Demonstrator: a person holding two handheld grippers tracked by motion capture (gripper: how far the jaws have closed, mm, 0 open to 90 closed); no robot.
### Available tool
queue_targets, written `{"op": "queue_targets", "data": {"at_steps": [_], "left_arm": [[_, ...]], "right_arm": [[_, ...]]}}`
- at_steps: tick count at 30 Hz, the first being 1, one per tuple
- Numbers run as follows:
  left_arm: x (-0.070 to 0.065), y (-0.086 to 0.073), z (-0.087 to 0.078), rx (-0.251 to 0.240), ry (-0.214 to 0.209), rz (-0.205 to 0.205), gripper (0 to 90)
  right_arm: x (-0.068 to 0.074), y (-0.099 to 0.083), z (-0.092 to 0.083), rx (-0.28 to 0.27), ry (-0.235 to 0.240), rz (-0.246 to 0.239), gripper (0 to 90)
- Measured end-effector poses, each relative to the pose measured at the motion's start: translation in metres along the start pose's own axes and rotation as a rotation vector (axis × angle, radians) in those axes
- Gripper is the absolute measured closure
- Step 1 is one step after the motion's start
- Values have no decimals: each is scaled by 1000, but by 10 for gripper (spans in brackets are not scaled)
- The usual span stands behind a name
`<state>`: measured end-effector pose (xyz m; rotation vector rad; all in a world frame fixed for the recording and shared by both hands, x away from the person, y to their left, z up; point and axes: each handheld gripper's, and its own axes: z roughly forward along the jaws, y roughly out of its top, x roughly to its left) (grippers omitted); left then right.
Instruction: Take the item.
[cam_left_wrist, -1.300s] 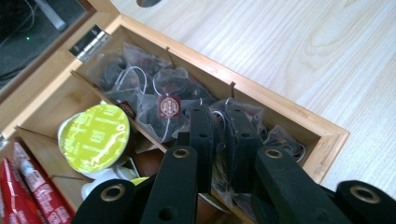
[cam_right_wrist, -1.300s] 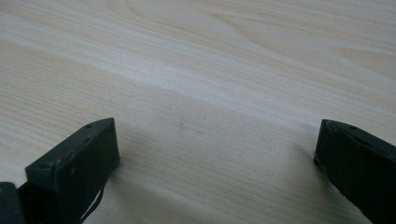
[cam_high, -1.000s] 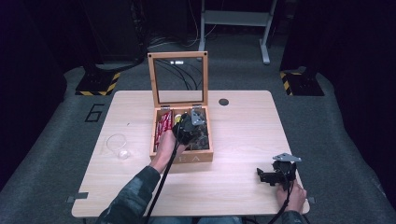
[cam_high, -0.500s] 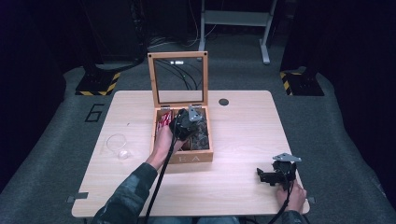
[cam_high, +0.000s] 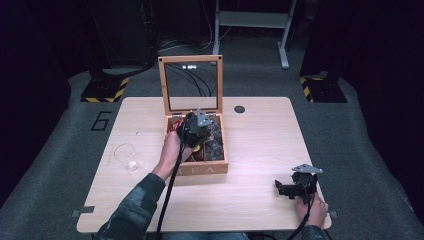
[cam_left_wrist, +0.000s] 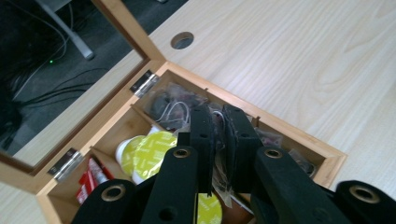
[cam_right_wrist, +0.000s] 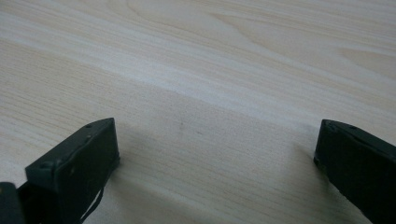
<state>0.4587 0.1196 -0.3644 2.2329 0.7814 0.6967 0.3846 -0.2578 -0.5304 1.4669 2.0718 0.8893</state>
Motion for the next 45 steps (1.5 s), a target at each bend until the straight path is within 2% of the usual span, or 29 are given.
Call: {"op": "queue_targets", "data": {"at_steps": [7, 14, 24, 36, 45], "left_arm": [[11, -5, -8, 13, 26, -6, 829], [16, -9, -14, -3, 35, -19, 829], [30, -17, -34, -23, 76, -32, 829], [49, -29, -56, -25, 118, -53, 829], [57, -34, -61, -17, 138, -63, 829]], "right_arm": [[0, 0, 0, 0, 1, 0, 0], [0, 0, 0, 0, 0, 0, 0], [0, 0, 0, 0, 0, 0, 0], [0, 0, 0, 1, 3, -2, 0], [0, 0, 0, 0, 5, -7, 0]]}}
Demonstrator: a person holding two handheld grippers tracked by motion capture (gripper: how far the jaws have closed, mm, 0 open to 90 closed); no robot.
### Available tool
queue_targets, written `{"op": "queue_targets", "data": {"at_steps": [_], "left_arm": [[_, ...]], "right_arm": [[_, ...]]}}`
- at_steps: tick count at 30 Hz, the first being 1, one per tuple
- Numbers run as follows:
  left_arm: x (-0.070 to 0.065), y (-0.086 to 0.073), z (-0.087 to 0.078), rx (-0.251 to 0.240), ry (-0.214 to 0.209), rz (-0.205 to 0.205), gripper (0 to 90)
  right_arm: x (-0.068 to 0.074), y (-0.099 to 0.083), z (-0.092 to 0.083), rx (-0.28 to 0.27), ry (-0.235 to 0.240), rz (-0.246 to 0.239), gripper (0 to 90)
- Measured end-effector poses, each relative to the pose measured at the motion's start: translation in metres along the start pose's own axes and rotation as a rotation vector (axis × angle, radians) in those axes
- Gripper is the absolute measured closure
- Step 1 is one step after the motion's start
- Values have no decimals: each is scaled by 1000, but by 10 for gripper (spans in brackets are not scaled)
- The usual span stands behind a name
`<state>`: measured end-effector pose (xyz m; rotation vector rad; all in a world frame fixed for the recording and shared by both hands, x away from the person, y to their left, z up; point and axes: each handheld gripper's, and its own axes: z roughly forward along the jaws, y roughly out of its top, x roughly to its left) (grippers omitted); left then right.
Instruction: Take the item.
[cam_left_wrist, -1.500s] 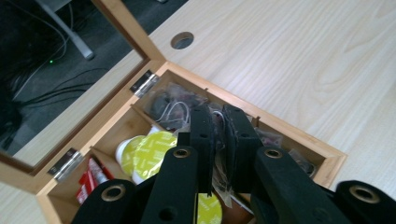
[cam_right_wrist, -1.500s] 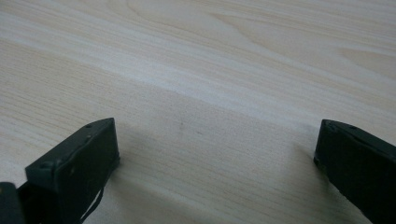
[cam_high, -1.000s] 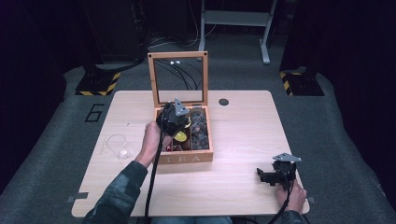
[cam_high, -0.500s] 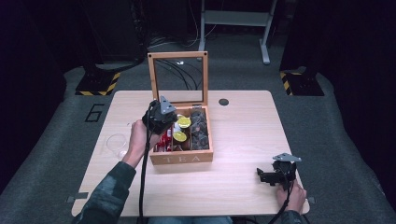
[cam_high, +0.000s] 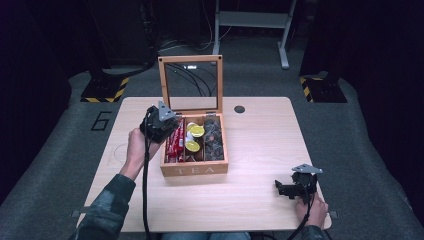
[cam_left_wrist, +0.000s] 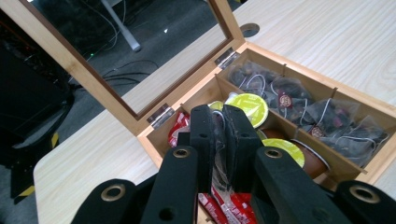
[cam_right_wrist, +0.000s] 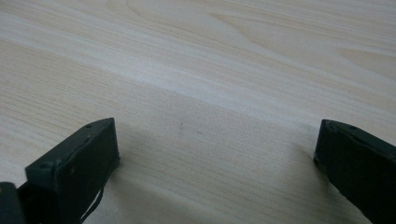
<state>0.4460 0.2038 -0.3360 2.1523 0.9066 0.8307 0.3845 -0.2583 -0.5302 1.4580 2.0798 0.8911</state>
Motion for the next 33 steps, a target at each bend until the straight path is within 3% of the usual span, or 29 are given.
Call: {"op": "queue_targets", "data": {"at_steps": [6, 18, 33], "left_arm": [[4, -2, 0, 9, 19, 9, 829], [33, -28, -7, 37, 70, -43, 829], [58, -62, -26, 54, 124, -115, 829]], "right_arm": [[0, 0, 0, 1, 1, 4, 0], [0, 0, 0, 1, 1, 4, 0], [0, 0, 0, 0, 0, 4, 0]]}}
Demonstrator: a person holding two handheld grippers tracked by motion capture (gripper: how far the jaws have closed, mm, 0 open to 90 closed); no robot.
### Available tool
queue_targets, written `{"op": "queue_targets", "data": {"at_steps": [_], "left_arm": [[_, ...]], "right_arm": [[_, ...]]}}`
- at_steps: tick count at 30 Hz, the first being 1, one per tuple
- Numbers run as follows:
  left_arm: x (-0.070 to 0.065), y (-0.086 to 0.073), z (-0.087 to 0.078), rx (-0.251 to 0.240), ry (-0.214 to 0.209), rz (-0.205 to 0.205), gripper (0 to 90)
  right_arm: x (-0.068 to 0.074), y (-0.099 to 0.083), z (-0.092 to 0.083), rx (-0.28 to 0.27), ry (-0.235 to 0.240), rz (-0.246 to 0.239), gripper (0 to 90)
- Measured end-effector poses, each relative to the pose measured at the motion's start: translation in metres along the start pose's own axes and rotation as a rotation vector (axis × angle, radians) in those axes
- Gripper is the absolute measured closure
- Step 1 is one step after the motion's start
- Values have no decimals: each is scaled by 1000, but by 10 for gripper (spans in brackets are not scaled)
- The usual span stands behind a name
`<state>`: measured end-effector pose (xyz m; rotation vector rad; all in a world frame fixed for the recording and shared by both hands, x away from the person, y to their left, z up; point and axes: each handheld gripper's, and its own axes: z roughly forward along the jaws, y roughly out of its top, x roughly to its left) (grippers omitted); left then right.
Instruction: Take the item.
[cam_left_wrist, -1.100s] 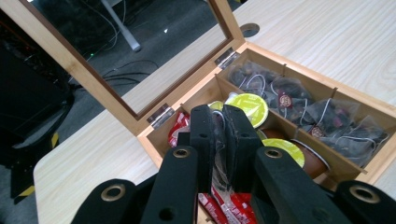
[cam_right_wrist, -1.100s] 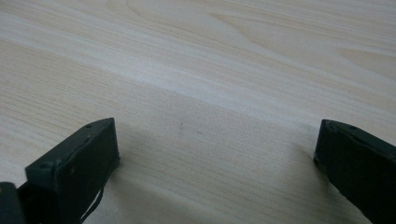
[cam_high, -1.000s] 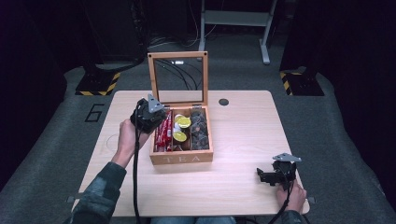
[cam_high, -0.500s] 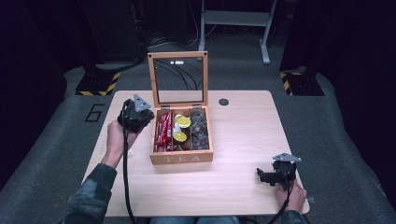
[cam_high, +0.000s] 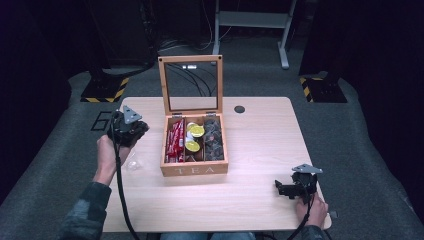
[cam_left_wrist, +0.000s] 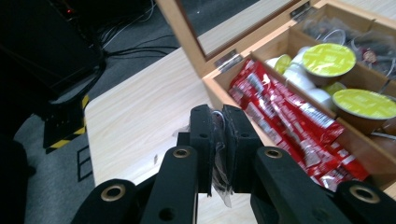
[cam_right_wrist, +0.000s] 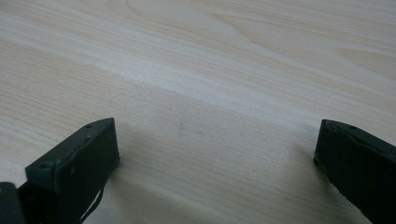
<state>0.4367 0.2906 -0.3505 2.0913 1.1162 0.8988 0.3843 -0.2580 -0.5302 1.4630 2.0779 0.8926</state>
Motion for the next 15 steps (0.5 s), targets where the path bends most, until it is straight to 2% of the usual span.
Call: {"op": "queue_targets", "data": {"at_steps": [15], "left_arm": [[21, -27, -10, 24, 32, -43, 828]], "right_arm": [[0, 0, 0, 0, -3, 1, 0]]}}
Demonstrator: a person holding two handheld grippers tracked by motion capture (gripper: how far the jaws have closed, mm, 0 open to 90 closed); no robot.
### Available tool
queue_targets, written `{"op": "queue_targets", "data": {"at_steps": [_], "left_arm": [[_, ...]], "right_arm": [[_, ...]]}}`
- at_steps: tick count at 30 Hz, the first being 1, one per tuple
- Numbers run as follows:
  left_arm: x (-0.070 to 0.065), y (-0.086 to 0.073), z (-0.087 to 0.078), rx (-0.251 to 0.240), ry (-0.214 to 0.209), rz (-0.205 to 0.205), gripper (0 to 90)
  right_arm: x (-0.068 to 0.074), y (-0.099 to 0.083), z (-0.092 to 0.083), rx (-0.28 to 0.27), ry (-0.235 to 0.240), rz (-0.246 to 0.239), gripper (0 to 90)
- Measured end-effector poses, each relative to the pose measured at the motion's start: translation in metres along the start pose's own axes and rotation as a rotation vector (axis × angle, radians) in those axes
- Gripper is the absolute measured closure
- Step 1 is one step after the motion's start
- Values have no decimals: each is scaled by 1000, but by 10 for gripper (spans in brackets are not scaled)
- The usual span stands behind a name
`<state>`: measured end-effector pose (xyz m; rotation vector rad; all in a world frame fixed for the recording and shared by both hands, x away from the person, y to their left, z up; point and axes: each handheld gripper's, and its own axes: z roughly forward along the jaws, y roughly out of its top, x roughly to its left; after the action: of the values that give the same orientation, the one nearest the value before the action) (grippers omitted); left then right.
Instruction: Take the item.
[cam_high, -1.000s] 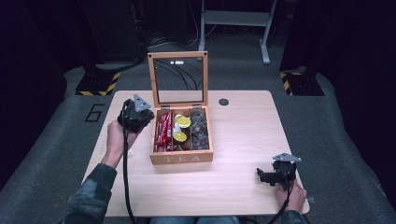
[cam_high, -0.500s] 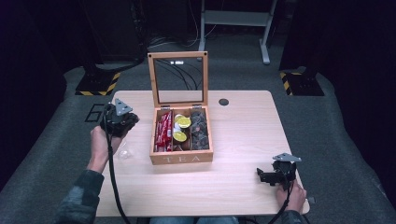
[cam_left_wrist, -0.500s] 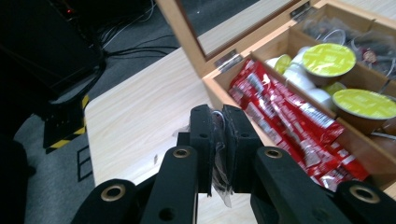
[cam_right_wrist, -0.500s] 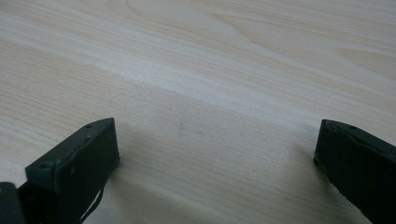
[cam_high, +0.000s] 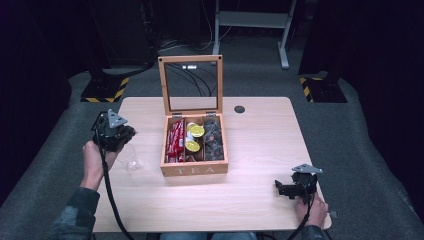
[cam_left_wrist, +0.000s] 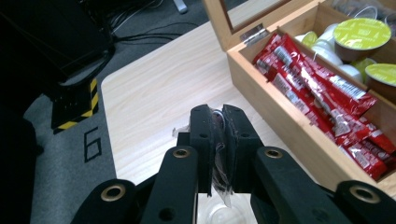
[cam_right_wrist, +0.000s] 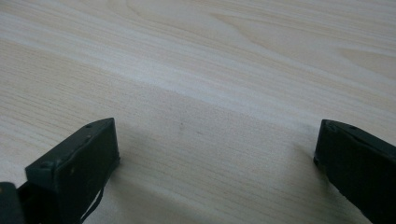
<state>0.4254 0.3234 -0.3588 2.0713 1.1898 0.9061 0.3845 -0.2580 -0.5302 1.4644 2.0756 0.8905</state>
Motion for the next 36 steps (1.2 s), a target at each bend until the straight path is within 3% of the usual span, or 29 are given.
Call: {"op": "queue_targets", "data": {"at_steps": [12, 24, 36], "left_arm": [[8, -21, 7, 78, -29, -27, 827], [14, -42, 23, 121, -48, -69, 826], [14, -51, 33, 165, -67, -78, 822]], "right_arm": [[0, 0, 0, -1, -3, 1, 0], [0, 0, 0, 1, 2, -1, 0], [0, 0, 0, 1, 4, -1, 0]]}}
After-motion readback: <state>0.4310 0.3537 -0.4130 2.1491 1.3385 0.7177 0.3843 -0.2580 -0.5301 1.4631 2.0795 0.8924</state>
